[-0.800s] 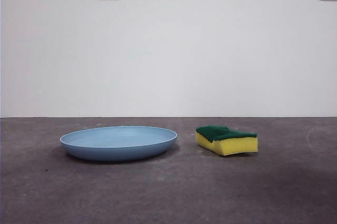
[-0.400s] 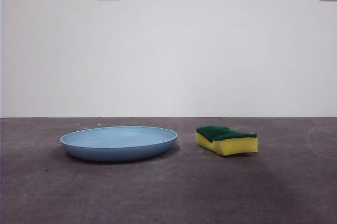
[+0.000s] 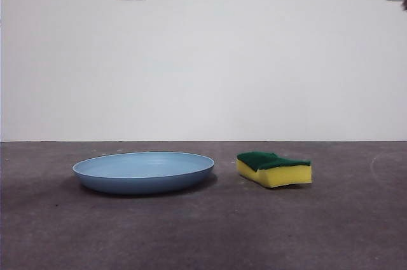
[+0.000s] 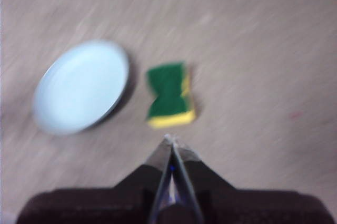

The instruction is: Pick up the plate,pick up the cloth,clean the plate with the cloth

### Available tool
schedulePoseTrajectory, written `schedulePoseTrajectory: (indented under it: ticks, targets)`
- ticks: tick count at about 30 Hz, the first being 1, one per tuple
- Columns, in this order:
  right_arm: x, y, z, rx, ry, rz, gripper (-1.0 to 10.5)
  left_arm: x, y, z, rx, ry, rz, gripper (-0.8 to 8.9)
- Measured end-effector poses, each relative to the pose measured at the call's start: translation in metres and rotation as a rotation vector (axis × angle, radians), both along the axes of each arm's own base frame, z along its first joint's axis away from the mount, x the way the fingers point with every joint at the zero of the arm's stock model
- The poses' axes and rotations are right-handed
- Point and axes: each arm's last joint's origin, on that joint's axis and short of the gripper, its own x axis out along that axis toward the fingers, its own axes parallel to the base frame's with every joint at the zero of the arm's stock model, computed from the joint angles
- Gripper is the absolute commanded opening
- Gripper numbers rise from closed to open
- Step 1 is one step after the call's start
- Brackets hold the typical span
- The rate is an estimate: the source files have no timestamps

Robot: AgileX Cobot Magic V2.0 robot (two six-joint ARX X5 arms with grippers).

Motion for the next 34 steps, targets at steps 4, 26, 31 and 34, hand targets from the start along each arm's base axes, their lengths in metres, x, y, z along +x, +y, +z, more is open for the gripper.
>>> schedulePoseTrajectory:
  ticks: [4, 26, 31, 34]
  targets:
    - [0.013, 0.004, -0.005, 0.045, 0.089, 0.106, 1.4, 0.011, -0.002, 0.003, -0.038, 0.060, -0.063, 1.89]
    - [0.021, 0.005, -0.012, 0.045, 0.128, 0.123, 5.0, 0.082, -0.004, -0.015, -0.030, 0.218, 0.006, 4.00]
    - [0.021, 0.005, -0.012, 0.045, 0.128, 0.123, 5.0, 0.122, -0.007, -0.020, 0.006, 0.281, 0.032, 4.00]
    - [0.021, 0.005, -0.012, 0.045, 0.128, 0.123, 5.0, 0.143, -0.010, -0.024, 0.029, 0.306, 0.044, 4.00]
